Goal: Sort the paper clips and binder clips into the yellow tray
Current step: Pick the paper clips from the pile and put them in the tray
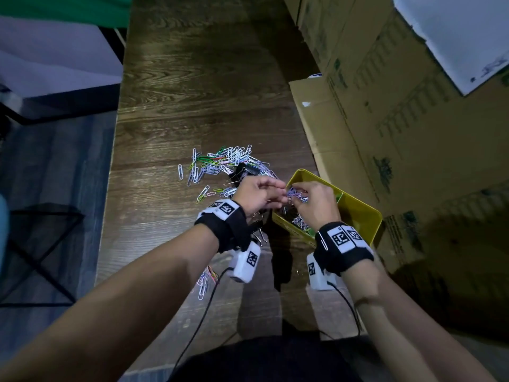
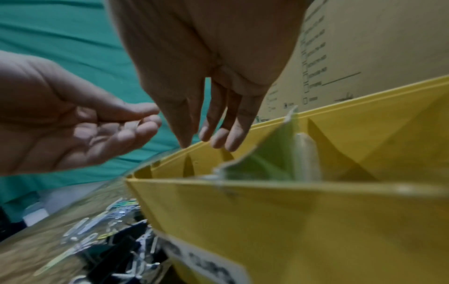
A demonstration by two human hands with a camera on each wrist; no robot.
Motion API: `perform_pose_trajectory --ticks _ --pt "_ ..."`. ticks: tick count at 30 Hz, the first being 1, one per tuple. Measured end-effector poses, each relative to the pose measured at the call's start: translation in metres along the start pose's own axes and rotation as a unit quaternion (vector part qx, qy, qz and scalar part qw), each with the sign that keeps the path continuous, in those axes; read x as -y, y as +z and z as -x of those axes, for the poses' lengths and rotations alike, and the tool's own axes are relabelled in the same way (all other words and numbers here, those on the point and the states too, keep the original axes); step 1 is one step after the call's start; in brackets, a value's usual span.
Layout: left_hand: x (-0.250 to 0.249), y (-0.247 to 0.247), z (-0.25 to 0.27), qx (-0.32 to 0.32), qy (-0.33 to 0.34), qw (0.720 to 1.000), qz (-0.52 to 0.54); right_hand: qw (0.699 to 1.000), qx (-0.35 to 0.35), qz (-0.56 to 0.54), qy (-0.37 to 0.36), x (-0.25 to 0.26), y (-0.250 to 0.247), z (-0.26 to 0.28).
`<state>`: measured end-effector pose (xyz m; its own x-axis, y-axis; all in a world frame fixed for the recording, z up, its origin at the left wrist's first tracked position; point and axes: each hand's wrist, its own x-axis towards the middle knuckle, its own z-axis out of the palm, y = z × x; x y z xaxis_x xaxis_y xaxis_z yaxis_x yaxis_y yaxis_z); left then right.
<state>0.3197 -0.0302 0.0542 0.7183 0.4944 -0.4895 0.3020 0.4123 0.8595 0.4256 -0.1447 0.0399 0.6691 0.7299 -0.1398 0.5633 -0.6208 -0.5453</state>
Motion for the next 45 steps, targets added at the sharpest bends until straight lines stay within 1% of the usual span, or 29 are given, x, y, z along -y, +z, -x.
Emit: perform_pose_trajectory --ticks 2,3,4,5,6,7,8,9,11,13,14,15,17,19,20,21,22,23,24,25,29,30,32,35,36,39,41,43,45 --pt "0.005 -0.027 0.005 -0.014 0.008 0.998 -0.059 0.999 0.002 -0.027 -0.047 0.017 0.003 0.006" --pt "0.01 -0.044 0.009 -0.012 0.013 0.994 -0.112 0.996 0.009 -0.04 -0.073 0.027 0.005 0.011" --pt "0.017 -0.062 0.012 0.0 0.023 0.981 -0.191 0.993 0.02 -0.05 -0.102 0.037 0.008 0.018" --pt "0.026 -0.081 0.017 0.021 0.042 0.957 -0.285 0.989 0.042 -0.054 -0.13 0.046 0.012 0.023" --pt "0.035 -0.098 0.023 0.051 0.053 0.921 -0.384 0.984 0.08 -0.05 -0.151 0.055 0.018 0.03" --pt "0.045 -0.113 0.031 0.086 0.053 0.878 -0.468 0.976 0.135 -0.041 -0.164 0.063 0.026 0.036" --pt "0.055 -0.125 0.039 0.116 0.048 0.839 -0.529 0.965 0.201 -0.026 -0.165 0.069 0.036 0.043" --pt "0.067 -0.136 0.048 0.141 0.05 0.809 -0.568 0.951 0.262 -0.007 -0.165 0.075 0.046 0.051" --pt "0.086 -0.15 0.064 0.162 0.075 0.762 -0.623 0.924 0.344 0.053 -0.16 0.082 0.069 0.068" --pt "0.102 -0.163 0.08 0.16 0.096 0.717 -0.672 0.906 0.382 0.117 -0.143 0.086 0.096 0.086" --pt "0.11 -0.169 0.089 0.156 0.101 0.694 -0.696 0.901 0.385 0.142 -0.139 0.087 0.108 0.095" --pt "0.118 -0.174 0.096 0.151 0.11 0.677 -0.712 0.899 0.381 0.162 -0.139 0.089 0.119 0.102" --pt "0.129 -0.179 0.111 0.141 0.109 0.665 -0.725 0.903 0.354 0.194 -0.146 0.093 0.138 0.115" --pt "0.135 -0.176 0.121 0.121 0.092 0.666 -0.731 0.91 0.322 0.215 -0.15 0.097 0.152 0.122" --pt "0.137 -0.173 0.124 0.11 0.068 0.676 -0.725 0.911 0.309 0.226 -0.154 0.099 0.156 0.124" --pt "0.141 -0.168 0.126 0.097 0.048 0.696 -0.71 0.912 0.297 0.234 -0.159 0.102 0.158 0.126" --pt "0.144 -0.163 0.127 0.081 0.039 0.724 -0.684 0.912 0.292 0.24 -0.16 0.104 0.159 0.127" --pt "0.148 -0.159 0.128 0.063 0.043 0.754 -0.652 0.911 0.292 0.241 -0.162 0.106 0.159 0.128" --pt "0.151 -0.155 0.128 0.047 0.049 0.778 -0.625 0.911 0.294 0.237 -0.164 0.106 0.159 0.127" --pt "0.155 -0.153 0.129 0.035 0.056 0.792 -0.606 0.913 0.297 0.227 -0.163 0.105 0.159 0.127" --pt "0.157 -0.147 0.132 -0.009 0.056 0.83 -0.555 0.93 0.297 0.177 -0.126 0.103 0.157 0.122" --pt "0.155 -0.146 0.131 -0.021 0.057 0.835 -0.547 0.932 0.294 0.178 -0.112 0.104 0.156 0.12" --pt "0.152 -0.144 0.128 -0.034 0.053 0.834 -0.548 0.938 0.287 0.175 -0.089 0.104 0.155 0.116" --pt "0.147 -0.14 0.126 -0.045 0.02 0.816 -0.576 0.944 0.285 0.155 -0.066 0.103 0.159 0.116" --pt "0.146 -0.139 0.125 -0.05 0.011 0.817 -0.575 0.945 0.285 0.148 -0.06 0.104 0.16 0.116" --pt "0.14 -0.142 0.123 -0.053 -0.002 0.824 -0.564 0.941 0.297 0.148 -0.068 0.105 0.159 0.118" --pt "0.136 -0.147 0.121 -0.05 -0.033 0.829 -0.556 0.93 0.317 0.167 -0.084 0.106 0.156 0.12" --pt "0.131 -0.154 0.119 -0.046 -0.046 0.832 -0.551 0.926 0.334 0.16 -0.074 0.105 0.154 0.12" --pt "0.127 -0.159 0.115 -0.048 -0.035 0.843 -0.535 0.928 0.344 0.135 -0.047 0.104 0.156 0.114"
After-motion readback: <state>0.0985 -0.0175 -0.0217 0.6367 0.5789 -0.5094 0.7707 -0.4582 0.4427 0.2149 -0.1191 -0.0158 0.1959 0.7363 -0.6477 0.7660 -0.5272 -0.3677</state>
